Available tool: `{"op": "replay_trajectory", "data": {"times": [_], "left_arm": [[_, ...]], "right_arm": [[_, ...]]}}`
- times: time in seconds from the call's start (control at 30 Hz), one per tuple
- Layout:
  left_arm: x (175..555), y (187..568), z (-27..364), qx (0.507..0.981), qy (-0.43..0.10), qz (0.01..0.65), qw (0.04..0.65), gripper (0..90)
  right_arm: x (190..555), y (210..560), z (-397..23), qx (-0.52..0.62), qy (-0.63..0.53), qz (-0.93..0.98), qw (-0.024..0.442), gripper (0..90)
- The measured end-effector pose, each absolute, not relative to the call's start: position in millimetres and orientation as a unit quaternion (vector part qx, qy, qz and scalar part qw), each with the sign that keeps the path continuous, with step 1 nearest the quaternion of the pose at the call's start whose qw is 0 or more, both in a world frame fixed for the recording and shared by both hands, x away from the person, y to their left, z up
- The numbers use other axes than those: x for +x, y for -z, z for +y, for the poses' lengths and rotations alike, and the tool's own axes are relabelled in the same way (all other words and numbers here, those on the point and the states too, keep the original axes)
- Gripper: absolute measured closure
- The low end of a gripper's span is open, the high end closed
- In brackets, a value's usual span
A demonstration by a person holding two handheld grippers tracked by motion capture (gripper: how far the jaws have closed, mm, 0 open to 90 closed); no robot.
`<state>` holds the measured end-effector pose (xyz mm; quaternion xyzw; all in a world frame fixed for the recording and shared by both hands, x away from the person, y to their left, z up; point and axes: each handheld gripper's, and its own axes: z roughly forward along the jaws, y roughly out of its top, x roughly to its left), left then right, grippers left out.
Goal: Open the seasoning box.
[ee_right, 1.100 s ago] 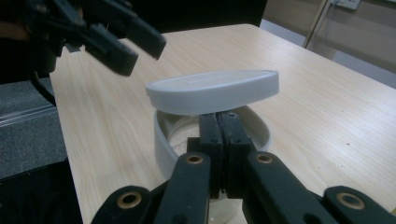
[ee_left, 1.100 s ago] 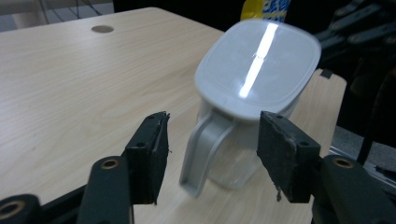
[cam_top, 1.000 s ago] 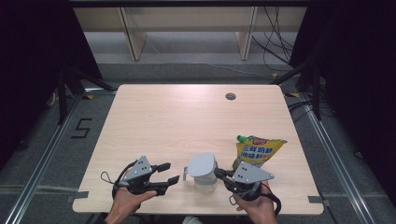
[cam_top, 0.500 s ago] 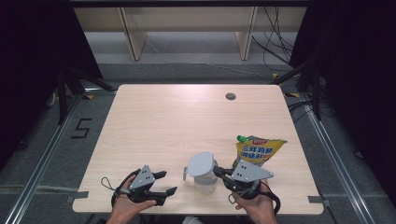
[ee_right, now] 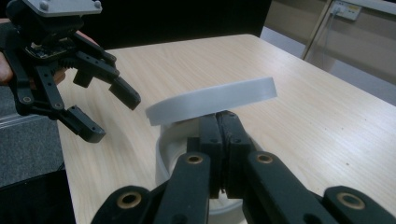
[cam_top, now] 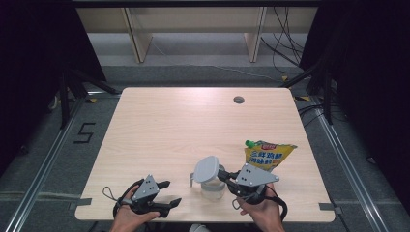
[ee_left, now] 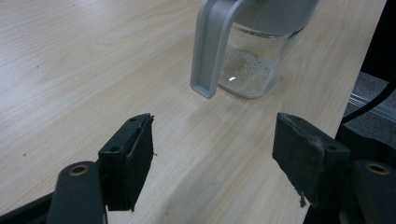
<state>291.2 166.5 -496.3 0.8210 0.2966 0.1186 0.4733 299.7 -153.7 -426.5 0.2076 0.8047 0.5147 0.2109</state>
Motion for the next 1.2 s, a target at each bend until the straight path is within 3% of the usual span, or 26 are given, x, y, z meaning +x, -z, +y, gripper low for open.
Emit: {"op": "replay_trajectory", "data": {"times": [0.33,0.47,0.77,1.2], "left_arm": [[292,498,166,0.824,-0.118,0.294,0.471,27.3],[293,503,164,0.819,-0.094,0.301,0.48,28.0],[296,500,167,0.828,-0.109,0.281,0.473,27.7],[295,499,168,0.808,-0.101,0.301,0.497,26.2]], "right_arm": [[302,418,-135,0.19,-0.521,0.805,0.212,89.4],[302,415,-126,0.182,-0.523,0.806,0.21,89.4],[302,417,-112,0.168,-0.52,0.813,0.2,88.7],[295,430,-178,0.201,-0.535,0.796,0.197,81.2]]}}
